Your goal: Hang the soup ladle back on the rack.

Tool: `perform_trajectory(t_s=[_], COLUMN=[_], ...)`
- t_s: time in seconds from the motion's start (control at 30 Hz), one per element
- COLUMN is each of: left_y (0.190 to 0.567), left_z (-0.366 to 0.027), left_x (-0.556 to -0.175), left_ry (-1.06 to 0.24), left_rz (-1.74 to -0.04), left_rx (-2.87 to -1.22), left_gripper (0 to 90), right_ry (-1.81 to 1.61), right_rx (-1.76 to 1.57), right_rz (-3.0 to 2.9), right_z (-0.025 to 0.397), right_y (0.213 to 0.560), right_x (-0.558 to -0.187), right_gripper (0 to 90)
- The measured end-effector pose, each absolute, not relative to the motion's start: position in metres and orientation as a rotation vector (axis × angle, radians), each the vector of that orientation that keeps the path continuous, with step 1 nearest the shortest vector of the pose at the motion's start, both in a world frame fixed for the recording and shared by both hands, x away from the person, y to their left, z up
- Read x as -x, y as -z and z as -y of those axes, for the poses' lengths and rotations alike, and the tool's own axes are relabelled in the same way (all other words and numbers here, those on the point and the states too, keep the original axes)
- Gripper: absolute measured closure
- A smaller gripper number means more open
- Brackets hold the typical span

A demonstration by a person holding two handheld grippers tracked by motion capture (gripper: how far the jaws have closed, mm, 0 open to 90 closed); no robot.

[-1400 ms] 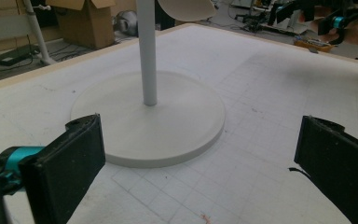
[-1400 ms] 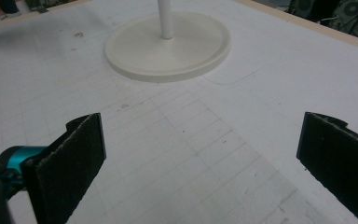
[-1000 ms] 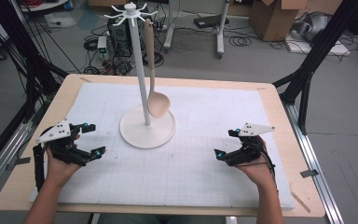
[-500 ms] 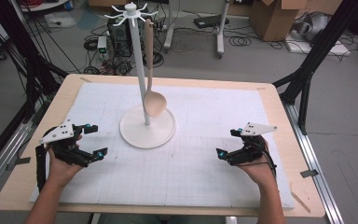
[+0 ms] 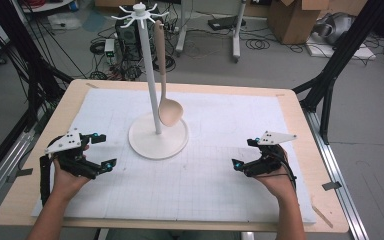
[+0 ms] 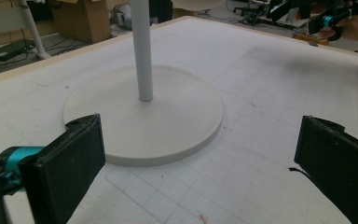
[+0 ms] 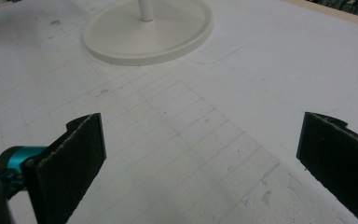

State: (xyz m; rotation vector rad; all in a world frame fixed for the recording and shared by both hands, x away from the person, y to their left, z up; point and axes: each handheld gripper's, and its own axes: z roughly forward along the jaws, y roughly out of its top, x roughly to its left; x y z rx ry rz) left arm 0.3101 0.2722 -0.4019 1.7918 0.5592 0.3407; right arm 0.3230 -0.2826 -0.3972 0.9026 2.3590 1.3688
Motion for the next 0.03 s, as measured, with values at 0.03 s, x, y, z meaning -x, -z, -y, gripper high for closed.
perform_trajectory(t_s=[0.03], left_y=[0.4018], left_z=[-0.2723], left_x=[-0.31], left_ry=[-0.341], left_rz=[-0.562], left_rx=[-1.79], left_gripper=[2.1], right_ry=[-1.374], right_rx=[-0.901], right_rz=[-2.355], right_z=[0.2829], right_y=[0.397], right_x=[-0.323], right_gripper=[0.0])
